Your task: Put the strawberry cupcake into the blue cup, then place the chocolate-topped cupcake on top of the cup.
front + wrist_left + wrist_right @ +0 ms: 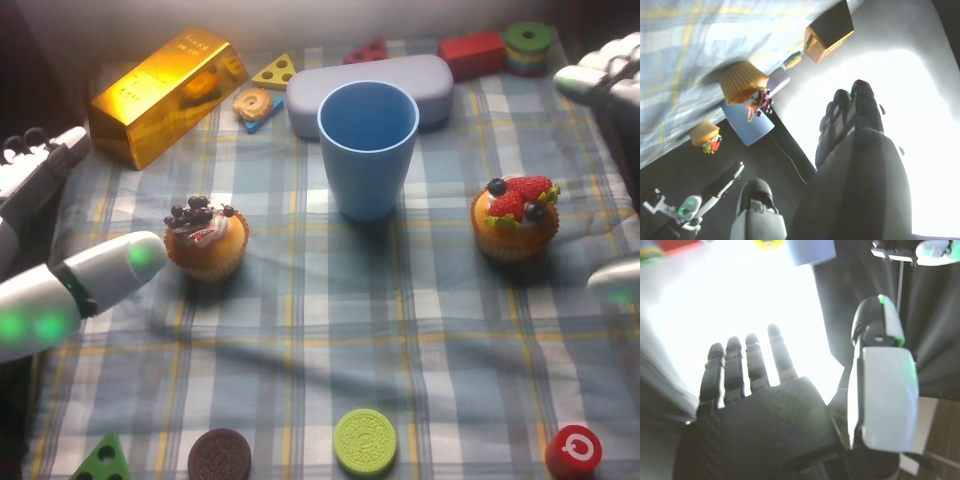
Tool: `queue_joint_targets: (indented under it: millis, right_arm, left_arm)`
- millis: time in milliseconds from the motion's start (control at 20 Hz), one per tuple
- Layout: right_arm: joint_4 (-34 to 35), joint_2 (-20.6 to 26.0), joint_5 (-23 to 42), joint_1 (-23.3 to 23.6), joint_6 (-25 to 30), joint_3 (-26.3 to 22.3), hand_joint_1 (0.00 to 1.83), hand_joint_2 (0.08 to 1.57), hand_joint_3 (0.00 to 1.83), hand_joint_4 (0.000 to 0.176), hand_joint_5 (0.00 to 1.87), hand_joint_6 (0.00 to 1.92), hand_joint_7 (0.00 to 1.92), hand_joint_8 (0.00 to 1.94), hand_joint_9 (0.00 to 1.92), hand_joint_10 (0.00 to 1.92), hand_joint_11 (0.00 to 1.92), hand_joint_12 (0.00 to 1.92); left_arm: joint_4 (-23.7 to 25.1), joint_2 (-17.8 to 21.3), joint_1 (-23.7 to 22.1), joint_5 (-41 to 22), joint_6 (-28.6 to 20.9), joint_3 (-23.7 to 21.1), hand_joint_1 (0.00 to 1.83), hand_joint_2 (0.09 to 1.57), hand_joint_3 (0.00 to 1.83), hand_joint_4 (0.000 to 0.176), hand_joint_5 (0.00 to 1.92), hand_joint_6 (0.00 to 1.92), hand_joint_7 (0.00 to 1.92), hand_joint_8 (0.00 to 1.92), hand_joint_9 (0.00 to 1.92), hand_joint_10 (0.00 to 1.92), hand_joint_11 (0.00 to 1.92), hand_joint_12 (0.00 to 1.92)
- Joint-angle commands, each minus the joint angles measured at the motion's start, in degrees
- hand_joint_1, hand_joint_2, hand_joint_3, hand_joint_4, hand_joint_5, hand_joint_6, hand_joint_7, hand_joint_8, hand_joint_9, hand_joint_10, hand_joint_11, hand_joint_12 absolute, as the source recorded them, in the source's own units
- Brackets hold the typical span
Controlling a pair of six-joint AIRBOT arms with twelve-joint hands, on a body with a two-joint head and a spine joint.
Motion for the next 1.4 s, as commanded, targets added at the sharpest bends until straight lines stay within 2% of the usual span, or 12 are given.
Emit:
queue_joint_targets:
  millis: [0, 300, 350, 450, 600, 700, 800, 950, 1100, 1250, 1300, 1350]
  right_arm:
    - [0.91, -0.18, 4.97, 0.58, 0.42, 0.29, 0.41, 0.87, 0.01, 0.037, 0.03, 0.00, 0.18, 0.00, 0.06, 0.02, 0.01, 0.02]
    - [0.92, -1.31, 4.30, 1.49, 0.42, 1.44, 0.37, 0.90, 0.01, 0.076, 0.03, 0.01, 0.11, 0.00, 0.04, 0.00, 0.02, 0.04]
    - [0.45, -2.15, 2.94, 2.65, 0.43, 2.26, 0.37, 0.93, 0.00, 0.042, 0.05, 0.00, 0.14, 0.00, 0.09, 0.01, 0.00, 0.29]
    - [-1.74, -4.26, -0.72, 6.01, 1.05, 4.38, 0.37, 0.90, 0.00, 0.057, 0.06, 0.00, 0.18, 0.00, 0.12, 0.01, 0.00, 0.43]
    - [-5.48, -7.69, -3.46, 8.55, 8.40, 9.08, 0.39, 0.88, 0.01, 0.074, 0.05, 0.00, 0.18, 0.00, 0.09, 0.01, 0.00, 0.28]
    - [-7.38, -9.97, -4.30, 9.07, 14.18, 12.51, 0.36, 0.87, 0.00, 0.053, 0.04, 0.00, 0.18, 0.01, 0.06, 0.01, 0.00, 0.02]
    - [-8.73, -11.15, -6.98, 10.10, 14.45, 13.79, 0.34, 0.86, 0.00, 0.098, 0.06, 0.01, 0.21, 0.01, 0.07, 0.01, 0.00, 0.00]
    - [-9.18, -11.85, -8.50, 10.41, 14.44, 14.70, 0.34, 0.84, 0.00, 0.107, 0.12, 0.01, 0.23, 0.00, 0.09, 0.01, 0.03, 0.02]
    - [-10.24, -12.74, -10.54, 11.05, 14.41, 15.61, 0.34, 0.84, 0.00, 0.096, 0.17, 0.02, 0.28, 0.01, 0.14, 0.00, 0.01, 0.21]
    - [-11.35, -13.25, -12.63, 11.75, 13.06, 15.81, 0.34, 0.84, 0.00, 0.076, 0.30, 0.01, 0.45, 0.01, 0.35, 0.02, 0.00, 0.94]
    - [-11.66, -13.34, -13.50, 12.12, 12.28, 15.81, 0.36, 0.83, 0.00, 0.083, 0.33, 0.01, 0.49, 0.01, 0.33, 0.01, 0.00, 0.74]
    - [-11.78, -13.35, -13.87, 12.37, 11.73, 15.79, 0.41, 0.84, 0.00, 0.054, 0.38, 0.01, 0.60, 0.02, 0.41, 0.02, 0.00, 0.64]
  left_arm:
    - [1.63, -0.15, -0.50, -7.01, -0.27, 0.43, 0.00, 0.84, 0.06, 0.070, 0.11, 0.00, 0.09, 0.00, 0.04, 0.00, 0.00, 0.00]
    - [1.61, -0.22, -0.51, -6.93, -0.28, 0.41, 0.00, 0.86, 0.05, 0.045, 0.10, 0.00, 0.09, 0.01, 0.02, 0.01, 0.00, 0.00]
    - [1.62, -0.21, -0.51, -6.95, -0.28, 0.43, 0.00, 0.86, 0.05, 0.047, 0.09, 0.00, 0.09, 0.01, 0.03, 0.01, 0.00, 0.00]
    - [1.60, -0.21, -0.50, -7.01, -0.28, 0.42, 0.00, 0.87, 0.05, 0.058, 0.09, 0.00, 0.10, 0.01, 0.04, 0.01, 0.01, 0.00]
    - [1.57, -0.22, -0.47, -6.98, -0.27, 0.42, 0.00, 0.86, 0.04, 0.056, 0.09, 0.00, 0.08, 0.00, 0.03, 0.01, 0.00, 0.00]
    - [1.57, -0.27, -0.47, -7.01, -0.27, 0.44, 0.00, 0.86, 0.04, 0.057, 0.09, 0.00, 0.07, 0.00, 0.02, 0.00, 0.00, 0.00]
    - [1.57, -0.30, -0.47, -7.01, -0.27, 0.44, 0.00, 0.81, 0.01, 0.087, 0.07, 0.00, 0.08, 0.00, 0.03, 0.00, 0.00, 0.00]
    - [1.57, -0.37, -0.47, -7.01, -0.27, 0.45, 0.00, 0.85, 0.02, 0.046, 0.13, 0.00, 0.13, 0.00, 0.07, 0.00, 0.00, 0.00]
    - [1.57, -0.40, -0.47, -7.01, -0.27, 0.43, 0.00, 0.84, 0.01, 0.073, 0.10, 0.00, 0.09, 0.00, 0.03, 0.00, 0.00, 0.00]
    - [1.57, -0.41, -0.47, -7.02, -0.27, 0.41, 0.00, 0.86, 0.02, 0.067, 0.08, 0.00, 0.07, 0.00, 0.02, 0.00, 0.00, 0.00]
    - [1.57, -0.41, -0.46, -7.02, -0.27, 0.40, 0.00, 0.87, 0.02, 0.051, 0.09, 0.01, 0.08, 0.01, 0.03, 0.01, 0.01, 0.00]
    - [1.57, -0.41, -0.46, -7.02, -0.27, 0.40, 0.00, 0.86, 0.02, 0.064, 0.09, 0.01, 0.07, 0.00, 0.02, 0.00, 0.00, 0.00]
